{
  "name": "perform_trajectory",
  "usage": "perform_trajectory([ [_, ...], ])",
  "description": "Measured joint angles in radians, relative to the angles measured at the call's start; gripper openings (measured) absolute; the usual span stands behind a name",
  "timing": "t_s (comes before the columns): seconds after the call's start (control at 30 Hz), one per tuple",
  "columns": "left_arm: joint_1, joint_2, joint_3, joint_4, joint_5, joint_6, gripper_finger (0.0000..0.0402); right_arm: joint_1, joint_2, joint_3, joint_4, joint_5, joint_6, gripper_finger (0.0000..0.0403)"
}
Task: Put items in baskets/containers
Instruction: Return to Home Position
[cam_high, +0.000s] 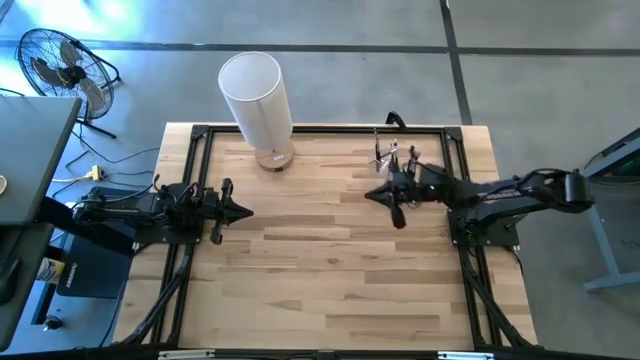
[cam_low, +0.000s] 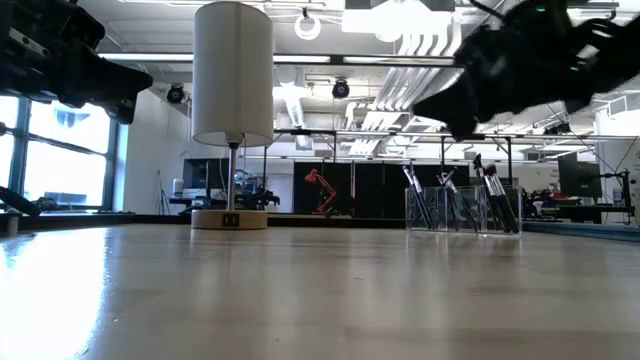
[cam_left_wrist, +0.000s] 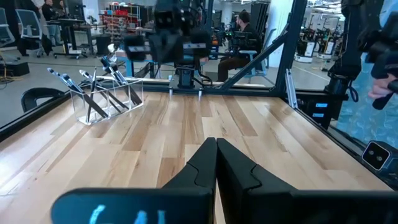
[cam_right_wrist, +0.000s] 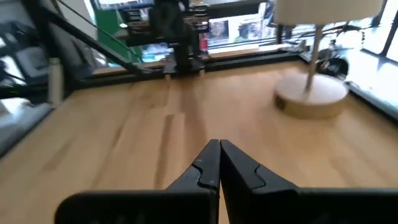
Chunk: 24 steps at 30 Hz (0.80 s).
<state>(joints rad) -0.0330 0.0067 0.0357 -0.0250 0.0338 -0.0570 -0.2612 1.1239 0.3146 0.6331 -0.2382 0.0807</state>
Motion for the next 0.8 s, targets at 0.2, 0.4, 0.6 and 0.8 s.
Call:
perform_trajectory([
  [0.2,0.000,0.000,0.000,0.000,0.000,0.000,0.0001,0.137,-0.156,-0.137,0.035,0.119,0.076,0.0001],
  [0.4,0.000,0.000,0.000,0.000,0.000,0.000,0.0001,0.254,-0.304,-0.242,0.034,0.215,0.075,0.0000],
  [0.6,0.000,0.000,0.000,0.000,0.000,0.000,0.0001,0.285,-0.462,-0.302,-0.047,0.239,0.077,0.0000],
  [0.8,0.000,0.000,0.000,0.000,-0.003,0.000,0.0001,0.296,-0.627,-0.305,-0.199,0.233,0.107,0.0000],
])
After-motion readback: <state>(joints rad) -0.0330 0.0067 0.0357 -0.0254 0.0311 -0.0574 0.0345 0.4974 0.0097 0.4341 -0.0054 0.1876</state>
